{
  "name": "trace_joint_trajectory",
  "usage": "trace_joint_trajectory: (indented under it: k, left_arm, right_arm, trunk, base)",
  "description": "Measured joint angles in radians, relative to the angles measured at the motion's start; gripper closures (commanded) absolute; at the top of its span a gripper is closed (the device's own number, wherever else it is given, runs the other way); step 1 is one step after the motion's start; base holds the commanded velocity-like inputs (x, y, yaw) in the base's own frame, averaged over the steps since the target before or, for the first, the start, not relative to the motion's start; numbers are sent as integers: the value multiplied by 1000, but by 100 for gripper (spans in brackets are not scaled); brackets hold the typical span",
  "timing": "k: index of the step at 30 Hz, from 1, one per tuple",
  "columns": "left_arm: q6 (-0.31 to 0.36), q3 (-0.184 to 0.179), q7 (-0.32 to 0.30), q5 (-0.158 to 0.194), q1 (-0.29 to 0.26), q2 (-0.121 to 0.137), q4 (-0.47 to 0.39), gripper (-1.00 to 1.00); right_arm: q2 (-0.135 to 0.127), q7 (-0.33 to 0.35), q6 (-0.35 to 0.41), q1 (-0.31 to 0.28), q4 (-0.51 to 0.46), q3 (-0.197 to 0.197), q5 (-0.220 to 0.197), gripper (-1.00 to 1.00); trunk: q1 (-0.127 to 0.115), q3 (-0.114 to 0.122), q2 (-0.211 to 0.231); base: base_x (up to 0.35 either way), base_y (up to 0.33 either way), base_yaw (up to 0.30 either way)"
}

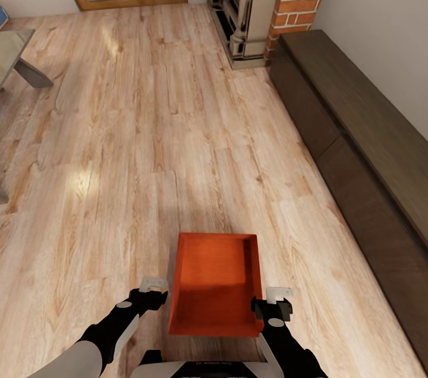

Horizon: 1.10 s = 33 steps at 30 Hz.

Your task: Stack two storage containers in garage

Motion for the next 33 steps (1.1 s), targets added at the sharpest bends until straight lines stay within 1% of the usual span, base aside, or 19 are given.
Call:
trace_joint_trajectory:
  k: [2, 6, 8, 12, 19, 23, 26, 27, 29, 31, 33]
  left_arm:
    - [0, 1, -13, 0, 0, -1, 0, -100]
    - [0, 3, -69, 2, 0, -6, 0, -100]
    - [0, 3, -80, 3, 0, -7, 0, -100]
    - [-1, 4, -93, 4, 0, -9, 0, -100]
    - [-1, 5, -97, 6, 0, -9, -1, -100]
    - [-1, 12, -99, 8, 0, -6, -3, -100]
    - [0, 29, -101, 25, -1, -4, -4, -100]
    - [0, 40, -104, 45, -1, -2, -4, -100]
    - [0, 47, -107, 64, -1, -1, -4, -100]
    - [0, 53, -109, 82, -1, 0, -6, -100]
    - [0, 55, -109, 89, -1, 1, -7, -100]
  right_arm:
    - [0, 0, 0, 0, 0, 0, 0, -100]
    - [0, 0, 0, 0, 0, 0, 1, -100]
    - [0, 0, 0, 0, 0, 0, 1, -100]
    - [0, 0, 0, 0, 0, 0, 1, -100]
    - [0, 0, -1, 0, 0, 0, 2, -100]
    - [0, 0, -2, 0, 0, 0, 1, -100]
    - [0, 0, -2, 0, 0, 0, 2, -100]
    - [0, 0, -2, 0, 1, 0, 1, -100]
    - [0, 0, -3, 0, 1, 0, 2, -100]
    - [1, 0, -3, 0, 1, 0, 1, -100]
    - [1, 0, -3, 0, 1, 0, 2, -100]
  trunk:
    - [8, -6, -14]
    - [23, -19, -42]
    - [31, -25, -56]
    - [31, -25, -56]
    - [31, -25, -56]
    - [46, -38, -84]
    - [58, -47, -105]
    - [61, -50, -112]
    - [69, -56, -126]
    - [69, -57, -126]
    - [69, -57, -126]
  base:
    - [0, 0, 0]
    - [0, 0, 0]
    - [0, 0, 0]
    - [0, 0, 0]
    - [0, 0, 0]
    - [0, 0, 0]
    - [0, 0, 0]
    - [0, 0, 0]
    - [0, 0, 0]
    - [0, 0, 0]
    - [0, 0, 0]
